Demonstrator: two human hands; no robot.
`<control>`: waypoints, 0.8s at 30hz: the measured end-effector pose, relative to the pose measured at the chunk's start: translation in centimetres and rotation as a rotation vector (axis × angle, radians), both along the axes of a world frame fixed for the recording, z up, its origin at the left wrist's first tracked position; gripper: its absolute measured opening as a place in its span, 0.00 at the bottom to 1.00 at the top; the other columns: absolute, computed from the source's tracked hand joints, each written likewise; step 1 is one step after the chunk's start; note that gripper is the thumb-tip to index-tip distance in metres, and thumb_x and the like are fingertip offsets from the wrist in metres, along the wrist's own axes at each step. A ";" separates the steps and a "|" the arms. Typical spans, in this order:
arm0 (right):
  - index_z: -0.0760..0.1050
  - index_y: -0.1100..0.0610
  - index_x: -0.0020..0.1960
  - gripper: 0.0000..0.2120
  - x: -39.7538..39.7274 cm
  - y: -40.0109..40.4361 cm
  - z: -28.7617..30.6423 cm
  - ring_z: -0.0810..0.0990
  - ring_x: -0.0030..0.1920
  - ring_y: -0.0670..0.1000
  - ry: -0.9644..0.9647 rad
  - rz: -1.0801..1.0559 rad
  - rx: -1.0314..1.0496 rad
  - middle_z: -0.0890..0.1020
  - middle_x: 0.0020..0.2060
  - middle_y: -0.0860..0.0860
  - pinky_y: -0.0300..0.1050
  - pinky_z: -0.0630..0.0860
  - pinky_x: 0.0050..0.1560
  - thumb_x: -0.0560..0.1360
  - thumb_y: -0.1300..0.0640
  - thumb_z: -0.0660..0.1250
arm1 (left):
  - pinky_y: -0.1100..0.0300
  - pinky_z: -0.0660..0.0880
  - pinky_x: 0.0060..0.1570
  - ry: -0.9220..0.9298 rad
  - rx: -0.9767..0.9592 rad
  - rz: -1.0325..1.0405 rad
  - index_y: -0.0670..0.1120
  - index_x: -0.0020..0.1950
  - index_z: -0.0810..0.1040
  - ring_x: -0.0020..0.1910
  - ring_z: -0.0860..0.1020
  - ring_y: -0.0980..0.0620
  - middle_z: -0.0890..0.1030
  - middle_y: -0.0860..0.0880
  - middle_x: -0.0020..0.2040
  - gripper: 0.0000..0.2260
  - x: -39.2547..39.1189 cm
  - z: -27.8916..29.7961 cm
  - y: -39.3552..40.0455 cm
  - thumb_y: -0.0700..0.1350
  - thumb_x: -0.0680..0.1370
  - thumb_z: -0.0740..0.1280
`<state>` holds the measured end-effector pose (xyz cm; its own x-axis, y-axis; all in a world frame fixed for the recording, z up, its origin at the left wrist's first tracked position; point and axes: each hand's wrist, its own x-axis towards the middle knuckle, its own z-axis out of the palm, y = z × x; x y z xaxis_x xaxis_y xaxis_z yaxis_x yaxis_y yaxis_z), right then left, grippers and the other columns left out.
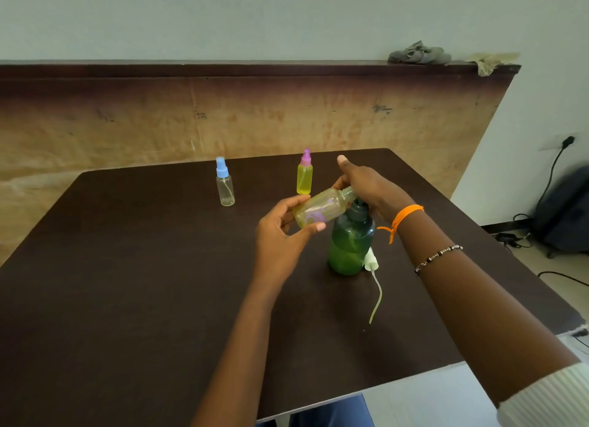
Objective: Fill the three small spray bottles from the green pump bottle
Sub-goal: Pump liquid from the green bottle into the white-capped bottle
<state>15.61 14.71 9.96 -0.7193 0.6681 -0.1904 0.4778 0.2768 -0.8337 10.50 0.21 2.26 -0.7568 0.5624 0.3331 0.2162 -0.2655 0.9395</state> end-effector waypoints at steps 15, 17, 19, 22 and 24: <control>0.75 0.59 0.33 0.29 -0.9 1.1 -1.2 0.75 0.31 0.51 0.049 -0.013 0.057 0.77 0.29 0.55 0.46 0.72 0.43 0.80 0.40 0.50 | 0.68 0.76 0.48 0.005 -0.028 0.011 0.53 0.53 0.78 0.49 0.81 0.62 0.82 0.55 0.50 0.21 0.1 0.5 -0.6 0.33 0.68 0.75; 0.75 0.60 0.36 0.30 -0.8 1.0 -0.7 0.74 0.31 0.51 0.030 0.030 -0.017 0.77 0.29 0.56 0.44 0.71 0.40 0.79 0.38 0.49 | 0.67 0.76 0.49 0.009 -0.026 0.011 0.54 0.53 0.78 0.50 0.81 0.61 0.82 0.54 0.51 0.20 0.1 0.8 -0.7 0.33 0.68 0.75; 0.74 0.61 0.37 0.31 -0.5 1.1 -0.6 0.73 0.30 0.51 0.033 0.061 -0.078 0.77 0.29 0.56 0.44 0.70 0.38 0.78 0.36 0.49 | 0.66 0.77 0.50 0.018 -0.025 0.014 0.53 0.53 0.78 0.50 0.81 0.60 0.82 0.55 0.51 0.20 0.0 1.0 -0.8 0.34 0.67 0.75; 0.75 0.60 0.34 0.32 -0.7 1.3 -1.2 0.75 0.29 0.51 0.067 0.028 -0.027 0.77 0.27 0.55 0.44 0.71 0.40 0.78 0.37 0.49 | 0.66 0.77 0.51 0.019 -0.022 0.014 0.53 0.53 0.78 0.50 0.81 0.60 0.82 0.55 0.51 0.21 0.0 0.9 -0.6 0.33 0.67 0.75; 0.75 0.59 0.32 0.30 -0.8 1.4 -1.6 0.75 0.31 0.51 0.066 -0.013 0.068 0.78 0.27 0.54 0.46 0.72 0.44 0.79 0.39 0.50 | 0.67 0.76 0.50 0.012 -0.028 0.018 0.51 0.54 0.78 0.50 0.81 0.61 0.82 0.56 0.51 0.21 0.2 0.7 -0.4 0.32 0.67 0.74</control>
<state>14.78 16.11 8.35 -0.7203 0.6869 -0.0962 0.4259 0.3284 -0.8431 10.72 -0.19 2.98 -0.7627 0.5581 0.3267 0.2319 -0.2354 0.9438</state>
